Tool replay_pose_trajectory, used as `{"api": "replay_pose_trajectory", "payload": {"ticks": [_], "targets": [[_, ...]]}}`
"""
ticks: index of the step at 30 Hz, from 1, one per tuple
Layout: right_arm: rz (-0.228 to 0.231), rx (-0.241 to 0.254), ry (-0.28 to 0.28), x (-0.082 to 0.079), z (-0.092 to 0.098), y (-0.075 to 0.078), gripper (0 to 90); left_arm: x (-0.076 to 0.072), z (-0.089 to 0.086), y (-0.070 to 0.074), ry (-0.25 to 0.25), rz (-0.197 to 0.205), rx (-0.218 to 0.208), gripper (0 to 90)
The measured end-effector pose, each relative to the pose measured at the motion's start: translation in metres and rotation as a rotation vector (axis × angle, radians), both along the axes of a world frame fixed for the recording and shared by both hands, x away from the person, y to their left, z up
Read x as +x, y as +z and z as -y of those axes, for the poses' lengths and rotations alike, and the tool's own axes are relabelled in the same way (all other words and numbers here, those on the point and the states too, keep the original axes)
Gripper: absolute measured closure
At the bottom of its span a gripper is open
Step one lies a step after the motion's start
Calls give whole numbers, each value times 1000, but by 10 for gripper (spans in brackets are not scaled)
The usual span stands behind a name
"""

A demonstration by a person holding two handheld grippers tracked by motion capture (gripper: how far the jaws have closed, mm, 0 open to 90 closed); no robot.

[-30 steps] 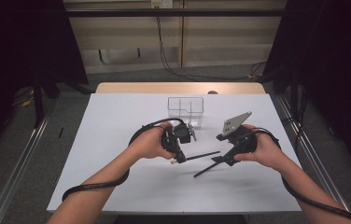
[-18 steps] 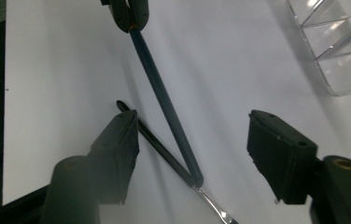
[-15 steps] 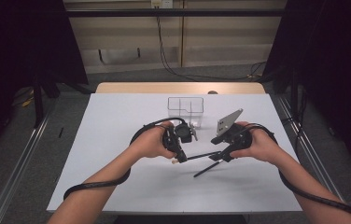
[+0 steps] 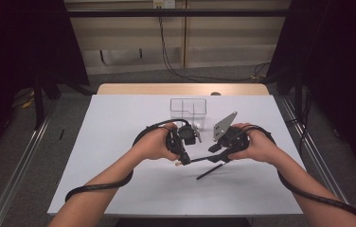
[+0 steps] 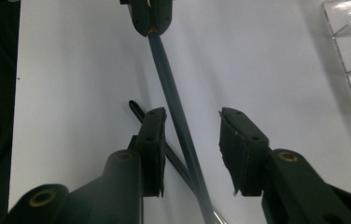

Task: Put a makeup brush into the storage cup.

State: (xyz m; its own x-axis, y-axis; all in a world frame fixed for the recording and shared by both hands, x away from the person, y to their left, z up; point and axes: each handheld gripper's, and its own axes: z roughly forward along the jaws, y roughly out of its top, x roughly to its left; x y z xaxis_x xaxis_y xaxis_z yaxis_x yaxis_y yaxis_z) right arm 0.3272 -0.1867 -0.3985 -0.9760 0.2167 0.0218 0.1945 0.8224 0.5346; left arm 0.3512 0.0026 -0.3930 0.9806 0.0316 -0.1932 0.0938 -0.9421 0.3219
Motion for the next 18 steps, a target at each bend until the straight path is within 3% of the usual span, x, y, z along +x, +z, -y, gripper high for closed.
{"api": "replay_pose_trajectory", "payload": {"ticks": [5,11,16,18], "targets": [[-21,-8,17,-2,-3,-5,674,1,0,0,-8,-9,-1,843],[-21,-33,53,-4,-5,-10,796,2,-1,3,-27,-30,-11,843],[-38,-46,85,-6,-5,-14,830,2,0,2,-55,-33,-17,842],[-24,-49,97,-7,-5,-15,836,4,0,2,-57,-39,-23,841]]}}
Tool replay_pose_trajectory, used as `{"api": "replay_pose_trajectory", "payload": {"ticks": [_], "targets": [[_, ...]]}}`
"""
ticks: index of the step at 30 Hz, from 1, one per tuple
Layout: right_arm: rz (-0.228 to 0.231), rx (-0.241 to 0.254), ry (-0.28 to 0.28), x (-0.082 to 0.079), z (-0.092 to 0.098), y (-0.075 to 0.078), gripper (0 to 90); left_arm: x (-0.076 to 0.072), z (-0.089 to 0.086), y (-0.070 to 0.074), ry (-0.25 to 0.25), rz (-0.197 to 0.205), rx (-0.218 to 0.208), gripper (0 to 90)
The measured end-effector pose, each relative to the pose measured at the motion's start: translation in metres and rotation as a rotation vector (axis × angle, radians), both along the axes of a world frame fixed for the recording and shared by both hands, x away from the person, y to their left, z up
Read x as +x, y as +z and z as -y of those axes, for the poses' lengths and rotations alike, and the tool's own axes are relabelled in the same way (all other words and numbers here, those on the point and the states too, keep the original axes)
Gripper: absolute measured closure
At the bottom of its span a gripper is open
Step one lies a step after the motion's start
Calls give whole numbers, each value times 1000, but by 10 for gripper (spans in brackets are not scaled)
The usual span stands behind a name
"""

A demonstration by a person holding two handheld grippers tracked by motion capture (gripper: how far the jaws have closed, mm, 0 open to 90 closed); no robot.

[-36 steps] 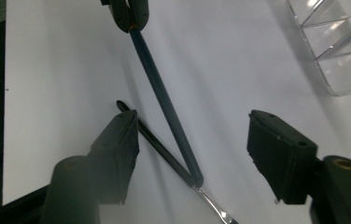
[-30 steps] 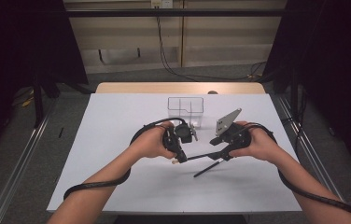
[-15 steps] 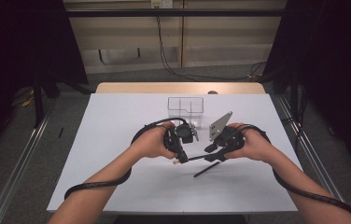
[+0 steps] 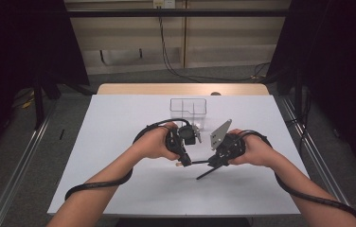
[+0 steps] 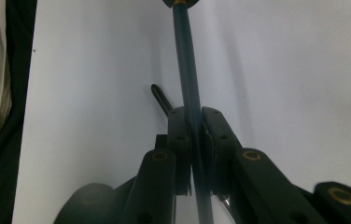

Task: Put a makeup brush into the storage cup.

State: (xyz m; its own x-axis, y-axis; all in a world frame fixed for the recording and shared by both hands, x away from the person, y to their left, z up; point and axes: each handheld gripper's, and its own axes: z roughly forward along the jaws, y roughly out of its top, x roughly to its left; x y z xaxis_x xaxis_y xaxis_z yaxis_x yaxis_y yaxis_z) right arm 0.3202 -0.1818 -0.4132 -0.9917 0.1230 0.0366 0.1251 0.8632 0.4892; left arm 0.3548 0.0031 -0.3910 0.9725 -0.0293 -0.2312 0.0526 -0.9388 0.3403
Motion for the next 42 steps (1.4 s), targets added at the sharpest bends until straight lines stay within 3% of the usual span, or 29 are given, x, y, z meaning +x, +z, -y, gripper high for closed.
{"api": "replay_pose_trajectory", "payload": {"ticks": [6,15,23,31,34,42], "targets": [[12,13,-1,-2,4,-3,848,4,-4,2,3,-2,-37,835],[29,13,2,-4,3,-4,850,5,-6,1,-3,10,-48,829],[37,23,-10,-3,7,-6,850,4,-13,1,20,8,-95,763],[48,27,-27,-3,11,-6,849,6,-20,-3,59,-26,-180,577],[50,33,-35,-2,13,-7,850,7,-24,-4,75,-25,-224,471],[48,47,-46,-3,16,-9,850,9,-35,-5,108,-3,-326,333]]}}
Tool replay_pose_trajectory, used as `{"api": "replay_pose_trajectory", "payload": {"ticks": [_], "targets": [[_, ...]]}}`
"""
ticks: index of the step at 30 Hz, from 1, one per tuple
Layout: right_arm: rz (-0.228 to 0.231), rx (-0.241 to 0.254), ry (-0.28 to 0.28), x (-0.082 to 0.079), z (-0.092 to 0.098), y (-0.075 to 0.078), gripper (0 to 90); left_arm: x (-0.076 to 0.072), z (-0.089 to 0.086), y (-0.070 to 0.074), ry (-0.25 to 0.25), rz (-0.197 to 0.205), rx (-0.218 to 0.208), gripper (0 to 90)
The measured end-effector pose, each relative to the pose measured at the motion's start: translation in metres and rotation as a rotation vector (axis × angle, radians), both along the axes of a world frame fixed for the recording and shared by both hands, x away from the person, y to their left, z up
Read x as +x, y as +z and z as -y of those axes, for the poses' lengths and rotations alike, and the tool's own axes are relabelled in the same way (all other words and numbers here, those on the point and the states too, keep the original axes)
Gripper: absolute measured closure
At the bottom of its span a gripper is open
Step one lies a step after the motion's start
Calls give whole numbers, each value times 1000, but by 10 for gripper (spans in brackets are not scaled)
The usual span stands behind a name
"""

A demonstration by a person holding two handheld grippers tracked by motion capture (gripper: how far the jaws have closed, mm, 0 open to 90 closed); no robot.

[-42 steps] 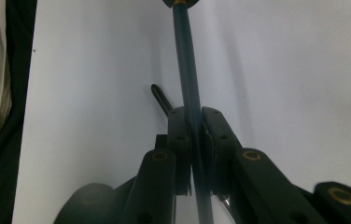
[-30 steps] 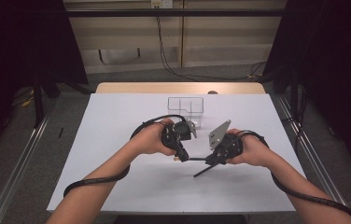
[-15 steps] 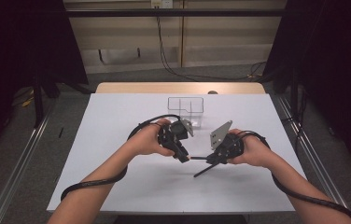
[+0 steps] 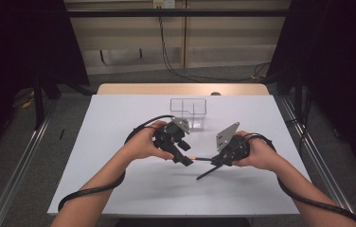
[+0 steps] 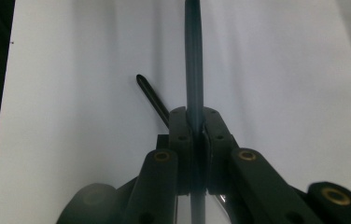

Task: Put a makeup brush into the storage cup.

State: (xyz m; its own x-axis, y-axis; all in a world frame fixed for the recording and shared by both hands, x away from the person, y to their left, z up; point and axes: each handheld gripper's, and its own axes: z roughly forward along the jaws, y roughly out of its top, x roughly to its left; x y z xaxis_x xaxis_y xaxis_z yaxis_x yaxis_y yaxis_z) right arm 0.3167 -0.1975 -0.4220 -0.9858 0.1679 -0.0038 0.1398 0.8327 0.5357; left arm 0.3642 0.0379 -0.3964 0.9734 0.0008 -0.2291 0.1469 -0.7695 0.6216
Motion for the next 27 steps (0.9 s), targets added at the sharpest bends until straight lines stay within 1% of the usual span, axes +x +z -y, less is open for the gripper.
{"api": "replay_pose_trajectory", "payload": {"ticks": [2,4,6,9,12,13,15,16,17,19,20,21,23,27], "targets": [[3,3,-5,0,0,1,849,1,-3,-1,14,7,-31,273],[5,12,-4,0,1,1,850,2,-6,-1,28,4,-57,217],[5,14,-6,0,1,0,849,2,-9,-1,40,14,-74,169],[7,19,-17,1,1,0,850,2,-13,-2,68,23,-112,113],[6,32,-24,1,2,0,850,2,-17,-3,90,31,-132,68],[5,33,-26,0,2,0,850,1,-18,-3,105,34,-139,58],[6,40,-29,1,2,-1,850,1,-22,-4,100,53,-158,47],[6,43,-32,1,2,-2,849,1,-23,-4,114,43,-175,45],[7,44,-35,1,2,-2,850,2,-25,-4,118,44,-183,41],[5,48,-40,1,2,-2,850,2,-28,-5,130,48,-216,21],[6,52,-41,1,2,-3,850,2,-30,-4,131,44,-229,16],[8,54,-41,1,3,-2,849,2,-32,-4,143,48,-240,16],[4,64,-46,1,3,-2,850,2,-34,-4,148,46,-251,15],[7,74,-50,0,2,-3,850,2,-38,-4,178,35,-281,3]]}}
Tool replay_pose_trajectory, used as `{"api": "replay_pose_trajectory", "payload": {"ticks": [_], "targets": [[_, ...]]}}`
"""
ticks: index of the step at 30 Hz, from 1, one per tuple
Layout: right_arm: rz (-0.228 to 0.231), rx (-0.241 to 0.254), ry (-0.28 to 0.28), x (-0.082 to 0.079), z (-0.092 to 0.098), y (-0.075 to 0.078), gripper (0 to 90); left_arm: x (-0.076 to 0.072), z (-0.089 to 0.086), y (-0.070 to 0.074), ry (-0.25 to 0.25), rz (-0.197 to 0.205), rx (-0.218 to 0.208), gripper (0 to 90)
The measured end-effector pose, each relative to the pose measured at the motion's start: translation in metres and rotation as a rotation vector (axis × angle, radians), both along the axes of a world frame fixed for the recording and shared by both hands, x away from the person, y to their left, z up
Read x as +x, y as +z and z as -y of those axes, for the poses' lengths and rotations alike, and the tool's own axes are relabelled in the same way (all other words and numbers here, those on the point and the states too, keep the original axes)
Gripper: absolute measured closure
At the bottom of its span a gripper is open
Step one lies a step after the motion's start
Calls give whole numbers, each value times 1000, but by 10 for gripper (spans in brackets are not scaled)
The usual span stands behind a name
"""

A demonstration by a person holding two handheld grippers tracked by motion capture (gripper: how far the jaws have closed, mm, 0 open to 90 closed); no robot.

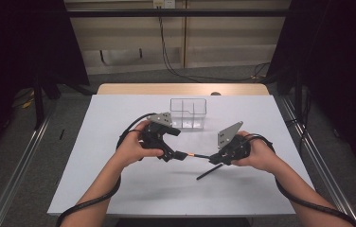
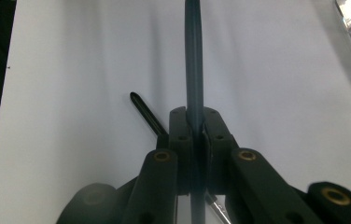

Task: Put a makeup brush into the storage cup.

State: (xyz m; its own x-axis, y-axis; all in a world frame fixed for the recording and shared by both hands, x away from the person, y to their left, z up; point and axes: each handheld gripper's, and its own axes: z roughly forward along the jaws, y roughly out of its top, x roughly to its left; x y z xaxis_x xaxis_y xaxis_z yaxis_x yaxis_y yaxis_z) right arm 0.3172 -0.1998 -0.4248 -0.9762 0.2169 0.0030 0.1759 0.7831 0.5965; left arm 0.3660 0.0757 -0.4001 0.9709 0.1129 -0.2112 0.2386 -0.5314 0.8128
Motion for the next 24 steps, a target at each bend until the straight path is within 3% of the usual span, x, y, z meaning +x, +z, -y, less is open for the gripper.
{"api": "replay_pose_trajectory", "payload": {"ticks": [4,13,24], "targets": [[-2,11,-9,0,0,-2,850,0,-4,1,30,13,-35,0],[-1,40,-23,-1,3,-4,849,0,-7,1,41,38,-90,0],[15,123,-69,-2,7,-6,850,-1,-9,0,59,22,-131,0]]}}
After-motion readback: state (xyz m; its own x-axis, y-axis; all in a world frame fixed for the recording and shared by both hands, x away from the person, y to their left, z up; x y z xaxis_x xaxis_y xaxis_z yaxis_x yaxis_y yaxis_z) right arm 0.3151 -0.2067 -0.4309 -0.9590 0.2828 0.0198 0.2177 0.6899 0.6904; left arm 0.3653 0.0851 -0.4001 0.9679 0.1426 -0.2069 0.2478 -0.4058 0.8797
